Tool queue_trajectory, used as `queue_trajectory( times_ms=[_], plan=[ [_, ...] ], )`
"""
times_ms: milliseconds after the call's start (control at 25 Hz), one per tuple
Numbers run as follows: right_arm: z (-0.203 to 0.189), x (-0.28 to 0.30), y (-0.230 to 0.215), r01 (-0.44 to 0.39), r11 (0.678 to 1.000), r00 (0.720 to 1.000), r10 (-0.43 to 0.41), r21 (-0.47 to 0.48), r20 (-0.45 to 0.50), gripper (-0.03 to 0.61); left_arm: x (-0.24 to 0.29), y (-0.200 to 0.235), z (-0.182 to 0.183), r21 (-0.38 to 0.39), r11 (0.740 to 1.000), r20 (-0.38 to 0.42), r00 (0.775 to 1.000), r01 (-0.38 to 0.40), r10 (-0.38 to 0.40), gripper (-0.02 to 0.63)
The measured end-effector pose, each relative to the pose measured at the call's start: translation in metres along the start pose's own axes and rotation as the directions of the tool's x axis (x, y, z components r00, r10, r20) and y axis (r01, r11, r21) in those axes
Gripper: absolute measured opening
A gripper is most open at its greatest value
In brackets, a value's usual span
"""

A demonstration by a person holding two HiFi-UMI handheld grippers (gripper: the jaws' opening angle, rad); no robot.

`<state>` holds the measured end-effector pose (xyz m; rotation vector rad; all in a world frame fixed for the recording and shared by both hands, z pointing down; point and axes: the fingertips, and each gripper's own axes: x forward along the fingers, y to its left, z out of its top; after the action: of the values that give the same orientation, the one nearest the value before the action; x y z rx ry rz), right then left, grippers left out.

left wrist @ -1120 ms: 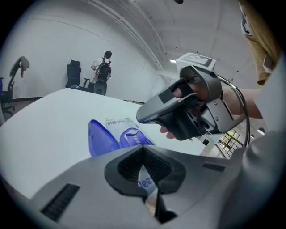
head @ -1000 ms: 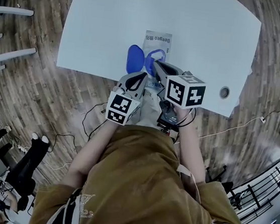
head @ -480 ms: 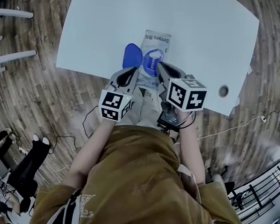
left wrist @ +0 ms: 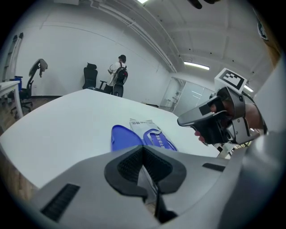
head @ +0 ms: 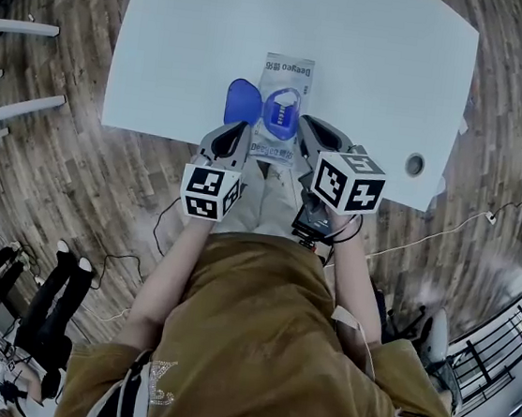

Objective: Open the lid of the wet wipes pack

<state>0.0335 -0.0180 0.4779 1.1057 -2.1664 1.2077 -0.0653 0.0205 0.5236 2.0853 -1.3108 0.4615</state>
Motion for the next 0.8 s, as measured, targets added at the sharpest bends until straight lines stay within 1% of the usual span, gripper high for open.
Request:
queue_trajectory(
  times_ms=[160,360,800],
  plan=[
    [0.001,-0.003,0.002,-0.017,1.0,1.0,0.017,0.003,0.021,0.011,0.002,0.001,-0.004,0.0,1.0,-0.007,1.0,-0.007,0.007,0.002],
    [-0.002,-0.007,-0.001,-0.012,1.0,0.999,0.012,0.003,0.033,0.011,0.005,0.004,-0.01,-0.023,1.0,-0.019,1.0,-0.011,0.01,0.002],
    [0.001,-0.01,0.001,-0.011,1.0,0.999,0.011,-0.009,0.049,0.011,0.008,0.009,-0.016,-0.035,0.999,-0.038,0.999,-0.025,0.024,0.002]
  ],
)
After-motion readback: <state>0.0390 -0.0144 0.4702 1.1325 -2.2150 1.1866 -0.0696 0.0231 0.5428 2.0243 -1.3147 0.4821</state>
